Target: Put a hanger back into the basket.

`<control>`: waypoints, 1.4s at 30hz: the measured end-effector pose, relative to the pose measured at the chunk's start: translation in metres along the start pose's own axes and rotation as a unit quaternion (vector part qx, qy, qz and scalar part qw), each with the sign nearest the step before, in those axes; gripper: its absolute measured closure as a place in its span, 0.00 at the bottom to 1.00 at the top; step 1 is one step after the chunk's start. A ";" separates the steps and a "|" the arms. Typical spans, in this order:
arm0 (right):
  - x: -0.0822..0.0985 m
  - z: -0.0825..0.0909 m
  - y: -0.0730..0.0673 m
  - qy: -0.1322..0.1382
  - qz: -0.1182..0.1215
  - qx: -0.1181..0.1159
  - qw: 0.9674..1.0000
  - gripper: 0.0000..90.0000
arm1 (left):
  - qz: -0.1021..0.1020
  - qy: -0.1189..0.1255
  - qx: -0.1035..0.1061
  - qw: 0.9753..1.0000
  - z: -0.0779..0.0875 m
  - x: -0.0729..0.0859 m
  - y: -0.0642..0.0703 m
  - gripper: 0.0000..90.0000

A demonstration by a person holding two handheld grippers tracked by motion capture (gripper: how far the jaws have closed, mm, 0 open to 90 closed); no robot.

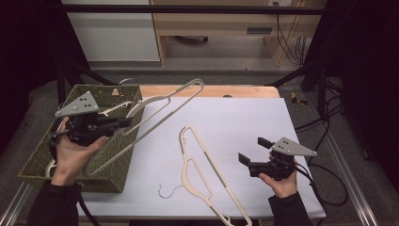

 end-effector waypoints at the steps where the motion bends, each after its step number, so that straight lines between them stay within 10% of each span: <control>1: 0.000 0.000 0.000 0.000 -0.001 0.000 1.000 0.09 | 0.001 0.001 -0.002 1.000 0.003 0.000 -0.004 0.96; 23: 0.002 -0.004 -0.001 -0.007 0.000 0.005 1.000 0.08 | 0.037 -0.008 -0.066 0.997 0.062 0.041 -0.091 0.96; 42: 0.005 -0.008 -0.003 -0.013 0.003 0.006 1.000 0.08 | 0.077 -0.014 -0.106 0.991 0.097 0.094 -0.128 0.96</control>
Point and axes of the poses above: each handheld gripper's, and its own axes: z roughly backward along the jaws, x roughly out of its underside, y roughly to its right, the point moved 5 cm from there along -z, roughly forward along the jaws, and after that the axes turned 15 degrees about x, right-handed, at the moved point
